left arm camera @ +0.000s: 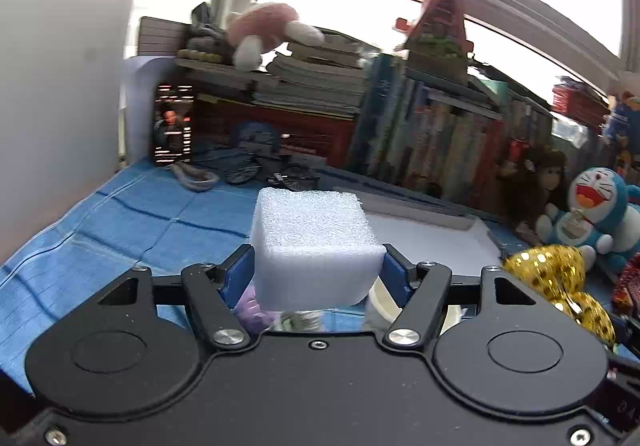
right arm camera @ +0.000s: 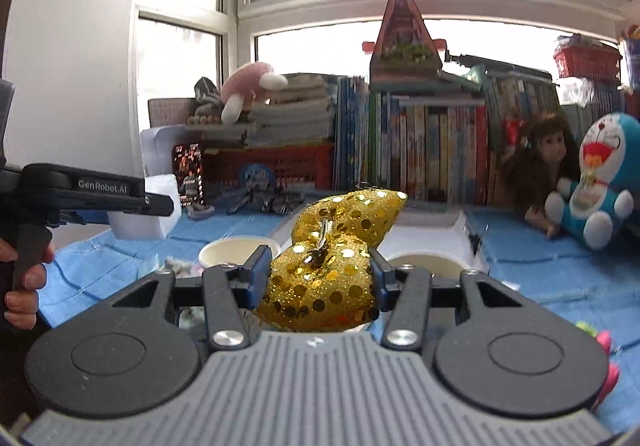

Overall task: Organize soft objects
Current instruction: 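Carry the foam cube into the tray while the right carries the gold bow, then open both grippers to release cube and bow, then withdraw from the tray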

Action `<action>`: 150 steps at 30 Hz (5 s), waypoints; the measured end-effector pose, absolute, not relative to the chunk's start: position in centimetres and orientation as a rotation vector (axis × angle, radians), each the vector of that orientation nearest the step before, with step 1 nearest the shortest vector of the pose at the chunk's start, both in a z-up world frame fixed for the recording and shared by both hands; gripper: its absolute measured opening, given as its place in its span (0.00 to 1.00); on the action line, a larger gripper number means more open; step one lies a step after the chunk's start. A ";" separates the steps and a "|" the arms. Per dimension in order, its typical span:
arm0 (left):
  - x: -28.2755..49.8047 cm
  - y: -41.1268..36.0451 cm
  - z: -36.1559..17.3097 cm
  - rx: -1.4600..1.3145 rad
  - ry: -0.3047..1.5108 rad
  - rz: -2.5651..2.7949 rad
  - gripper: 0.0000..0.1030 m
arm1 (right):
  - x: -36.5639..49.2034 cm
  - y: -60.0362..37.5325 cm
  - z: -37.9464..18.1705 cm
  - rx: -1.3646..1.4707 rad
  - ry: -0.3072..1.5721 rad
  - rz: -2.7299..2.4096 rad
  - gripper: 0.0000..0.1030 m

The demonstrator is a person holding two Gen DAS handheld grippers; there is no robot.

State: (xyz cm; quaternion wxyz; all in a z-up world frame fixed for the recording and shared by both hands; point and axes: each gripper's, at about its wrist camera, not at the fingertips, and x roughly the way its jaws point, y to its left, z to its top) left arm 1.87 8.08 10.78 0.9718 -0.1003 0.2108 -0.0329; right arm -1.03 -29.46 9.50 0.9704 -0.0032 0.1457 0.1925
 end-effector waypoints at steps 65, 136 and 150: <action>34.9 -5.1 4.1 -0.336 1.158 -0.325 0.65 | 29.2 -34.3 4.8 0.107 0.929 0.445 0.64; 2.5 2.4 8.8 -0.148 0.549 -0.395 0.92 | 0.4 -38.1 8.8 0.029 0.304 0.215 0.96; 0.7 4.5 4.9 -0.125 0.493 -0.210 0.93 | -0.9 -39.3 5.2 0.007 0.351 0.111 0.96</action>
